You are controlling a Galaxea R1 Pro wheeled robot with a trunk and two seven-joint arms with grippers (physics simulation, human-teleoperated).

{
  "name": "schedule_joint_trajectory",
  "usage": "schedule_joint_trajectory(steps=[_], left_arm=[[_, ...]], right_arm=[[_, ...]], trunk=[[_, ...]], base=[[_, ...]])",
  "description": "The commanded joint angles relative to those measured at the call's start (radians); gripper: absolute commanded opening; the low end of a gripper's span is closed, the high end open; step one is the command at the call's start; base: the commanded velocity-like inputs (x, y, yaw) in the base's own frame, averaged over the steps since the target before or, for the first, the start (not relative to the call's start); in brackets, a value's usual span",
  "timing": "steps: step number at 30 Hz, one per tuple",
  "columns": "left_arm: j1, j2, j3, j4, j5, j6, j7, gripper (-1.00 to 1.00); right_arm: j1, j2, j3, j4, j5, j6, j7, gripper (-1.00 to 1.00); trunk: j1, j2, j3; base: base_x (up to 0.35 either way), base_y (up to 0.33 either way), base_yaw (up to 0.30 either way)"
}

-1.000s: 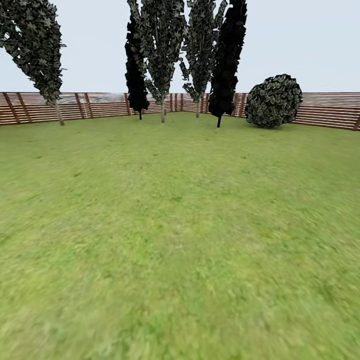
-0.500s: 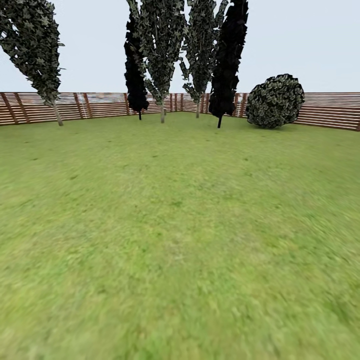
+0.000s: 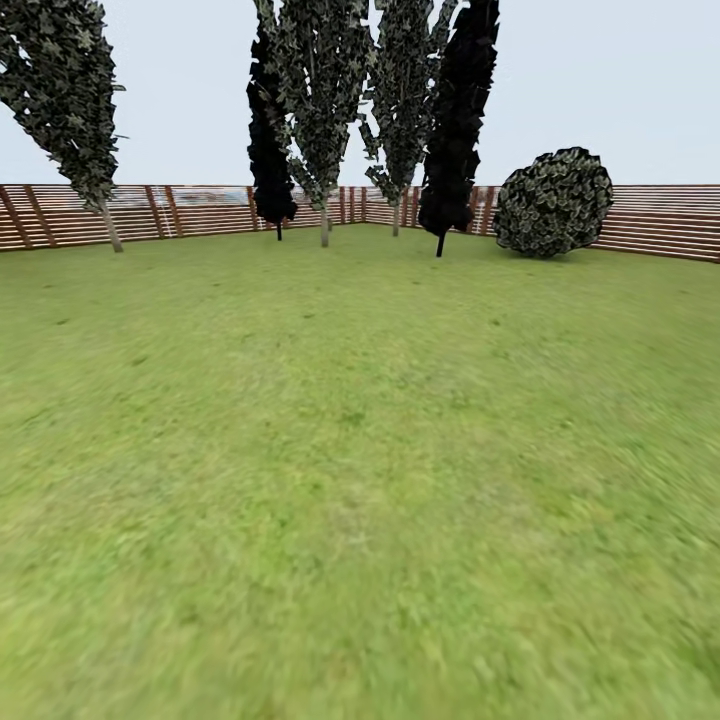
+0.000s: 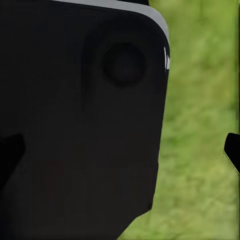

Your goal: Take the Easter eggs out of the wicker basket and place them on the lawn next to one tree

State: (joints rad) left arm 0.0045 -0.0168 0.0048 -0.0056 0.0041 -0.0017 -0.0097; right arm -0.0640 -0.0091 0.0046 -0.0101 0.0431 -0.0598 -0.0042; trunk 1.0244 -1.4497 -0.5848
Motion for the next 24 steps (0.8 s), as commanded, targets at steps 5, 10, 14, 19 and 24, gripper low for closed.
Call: schedule_joint_trajectory(steps=[5, 10, 14, 19, 24], left_arm=[[0.0, 0.0, 0.001, -0.001, 0.0, 0.0, -0.001, 1.0], [0.0, 0.0, 0.001, -0.001, 0.0, 0.0, -0.001, 1.0], [0.0, 0.0, 0.001, -0.001, 0.0, 0.0, -0.001, 1.0], [0.0, 0.0, 0.001, -0.001, 0.0, 0.0, -0.001, 1.0], [0.0, 0.0, 0.001, -0.001, 0.0, 0.0, -0.001, 1.0]], right_arm=[[0.0, 0.0, 0.0, 0.001, 0.004, -0.003, 0.0, 1.0], [0.0, 0.0, 0.0, 0.001, 0.004, -0.003, 0.0, 1.0], [0.0, 0.0, 0.0, 0.001, 0.004, -0.003, 0.0, 1.0], [0.0, 0.0, 0.0, 0.001, 0.004, -0.003, 0.0, 1.0], [0.0, 0.0, 0.0, 0.001, 0.004, -0.003, 0.0, 1.0]], trunk=[[0.001, 0.0, -0.001], [0.001, 0.0, -0.001], [0.001, 0.0, -0.001], [0.001, 0.0, -0.001], [0.001, 0.0, -0.001]], base=[[0.325, 0.0, 0.0], [0.325, 0.0, 0.0], [0.325, 0.0, 0.0], [0.325, 0.0, 0.0], [0.325, 0.0, 0.0]])
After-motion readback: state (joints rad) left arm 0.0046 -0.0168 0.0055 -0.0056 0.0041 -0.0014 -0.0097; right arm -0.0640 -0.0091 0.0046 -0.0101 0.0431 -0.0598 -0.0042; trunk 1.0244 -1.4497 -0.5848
